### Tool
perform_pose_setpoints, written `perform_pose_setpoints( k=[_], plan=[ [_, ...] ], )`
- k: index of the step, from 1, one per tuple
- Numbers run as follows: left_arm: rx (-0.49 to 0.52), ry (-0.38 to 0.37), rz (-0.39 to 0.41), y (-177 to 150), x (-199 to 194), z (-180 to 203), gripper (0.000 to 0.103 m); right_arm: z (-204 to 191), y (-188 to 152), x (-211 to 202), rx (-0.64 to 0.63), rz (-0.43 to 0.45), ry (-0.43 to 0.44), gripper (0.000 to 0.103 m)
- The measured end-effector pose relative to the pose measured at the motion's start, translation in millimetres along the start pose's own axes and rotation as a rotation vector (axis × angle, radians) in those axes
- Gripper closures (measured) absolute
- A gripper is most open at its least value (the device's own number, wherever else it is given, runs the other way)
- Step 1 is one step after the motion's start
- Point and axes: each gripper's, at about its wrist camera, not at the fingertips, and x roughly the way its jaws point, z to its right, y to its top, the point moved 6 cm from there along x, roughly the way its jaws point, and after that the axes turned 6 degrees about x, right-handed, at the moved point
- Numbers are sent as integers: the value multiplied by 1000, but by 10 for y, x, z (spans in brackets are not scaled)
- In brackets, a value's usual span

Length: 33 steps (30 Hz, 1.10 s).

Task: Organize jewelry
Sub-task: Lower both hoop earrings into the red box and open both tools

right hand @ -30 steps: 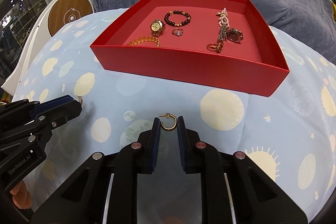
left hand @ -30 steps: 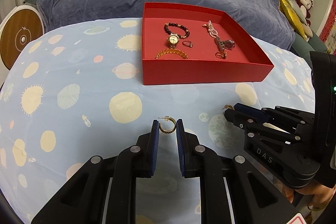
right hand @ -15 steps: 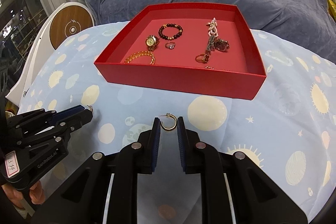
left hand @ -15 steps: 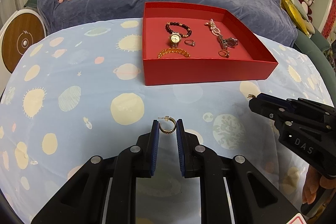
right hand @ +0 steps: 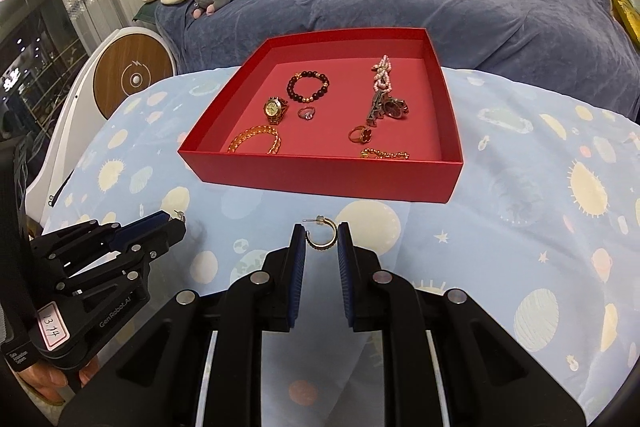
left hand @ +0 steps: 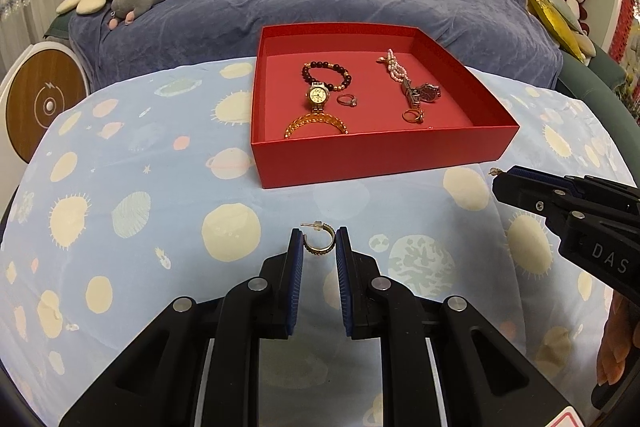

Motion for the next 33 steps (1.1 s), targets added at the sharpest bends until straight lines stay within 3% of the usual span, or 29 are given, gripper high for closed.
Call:
perform_pose_setpoints(
  k=[10, 18, 33],
  plan=[
    [18, 2, 51, 182, -124, 73, 89, 15, 76, -73, 10, 22, 1, 87],
    [15, 44, 95, 520, -149, 5, 89, 45, 372, -127, 42, 61, 17, 87],
    [47, 111, 122, 1140, 314, -124, 89, 220, 946, 299, 69, 68, 7, 87]
  ],
)
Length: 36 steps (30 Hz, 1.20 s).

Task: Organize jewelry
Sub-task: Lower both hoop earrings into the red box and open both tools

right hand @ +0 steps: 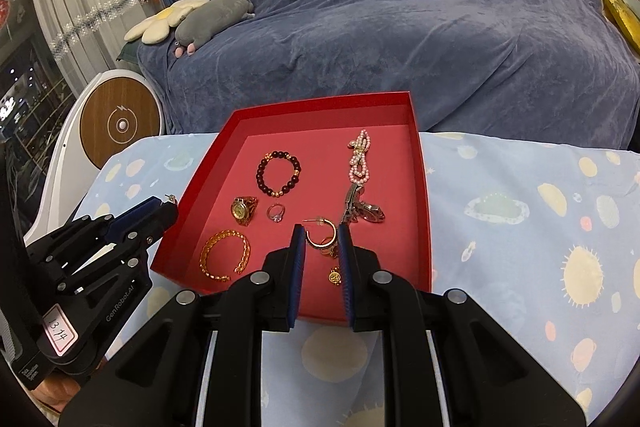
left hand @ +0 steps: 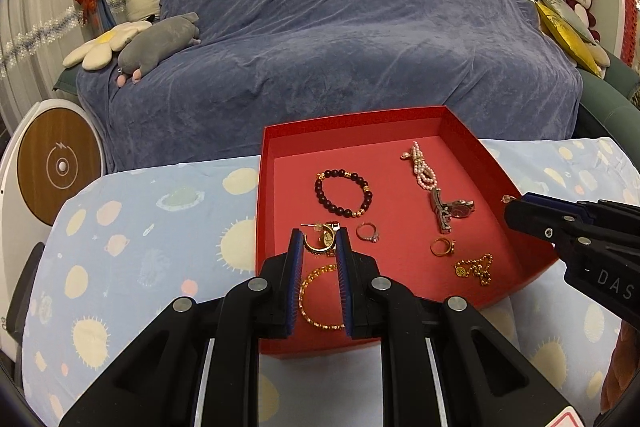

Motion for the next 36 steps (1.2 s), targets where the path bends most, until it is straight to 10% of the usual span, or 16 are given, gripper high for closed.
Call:
perform_pose_setpoints(
  k=[36],
  plan=[
    [-48, 20, -72, 43, 700, -107, 86, 123, 31, 576, 3, -43, -43, 86]
  ],
)
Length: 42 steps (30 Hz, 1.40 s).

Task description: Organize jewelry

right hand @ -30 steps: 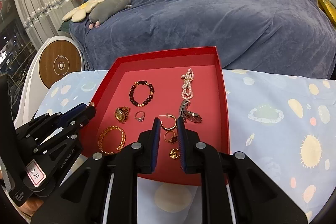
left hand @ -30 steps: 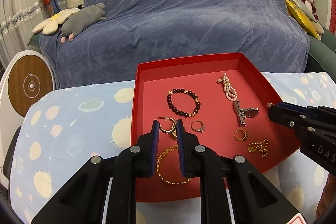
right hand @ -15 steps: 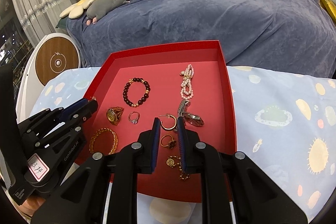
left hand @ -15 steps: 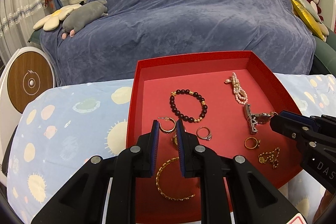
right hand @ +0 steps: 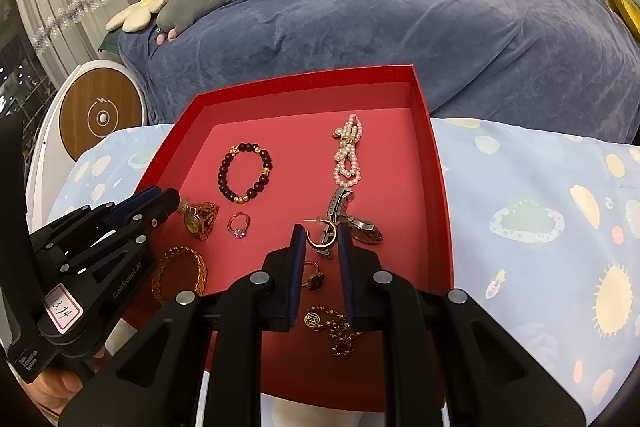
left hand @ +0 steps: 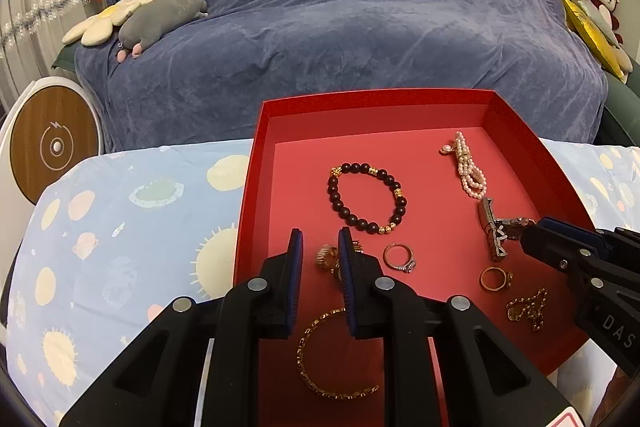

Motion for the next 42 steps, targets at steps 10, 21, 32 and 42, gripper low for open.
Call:
perform_pose_setpoints(
  k=[10, 21, 32, 42],
  plan=[
    [-12, 24, 21, 19, -43, 8, 45, 60, -10, -49, 11, 11, -11, 81],
    [-29, 9, 36, -39, -472, 1, 37, 9, -175, -515, -12, 33, -41, 58],
    [-83, -10, 25, -443, -1025, -166, 27, -27, -552, -1059, 61, 71, -35, 43],
    [-102, -18, -2, -672, -1065, -112, 23, -161, -697, -1019, -14, 74, -68, 38]
  ],
)
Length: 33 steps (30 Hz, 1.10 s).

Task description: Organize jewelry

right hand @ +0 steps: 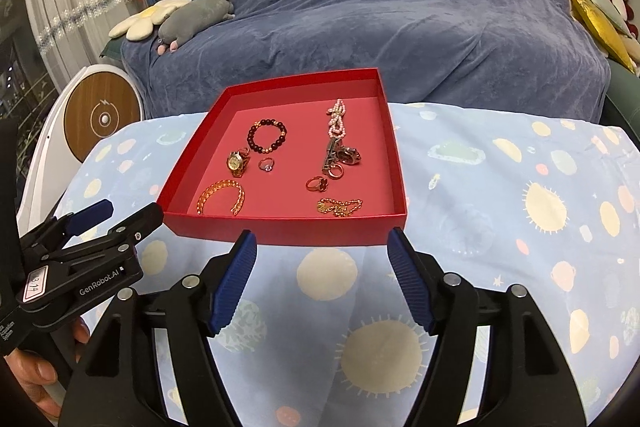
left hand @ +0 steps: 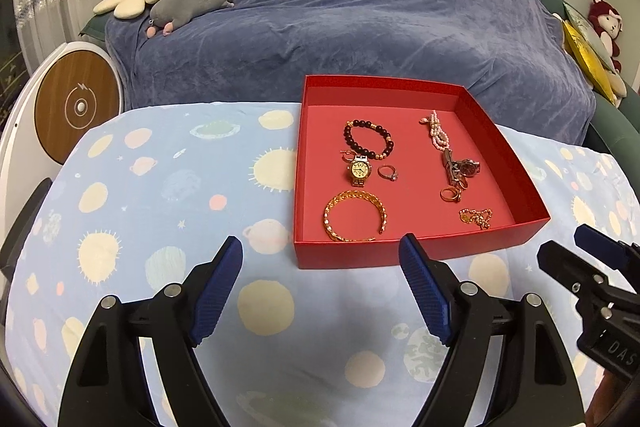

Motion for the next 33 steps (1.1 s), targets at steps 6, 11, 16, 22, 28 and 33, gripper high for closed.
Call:
perform_pose_setpoints(
  k=[6, 11, 16, 22, 28, 33],
  plan=[
    [6, 9, -5, -43, -3, 52, 21, -50, -49, -5, -43, -1, -8, 38],
    [15, 2, -6, -39, -13, 100, 21, -54, -47, -41, -41, 5, 0, 37],
    [28, -3, -19, -67, 7, 140, 21, -67, -68, -20, -42, -7, 0, 37],
    [34, -6, -30, -98, 27, 159, 21, -102, -107, 11, -58, -20, 1, 37],
    [23, 14, -35, -113, 30, 139, 21, -117, -108, 24, -63, -22, 4, 37],
    [5, 40, -40, -122, 20, 95, 21, -153, -91, 45, -74, -25, 13, 37]
  ],
)
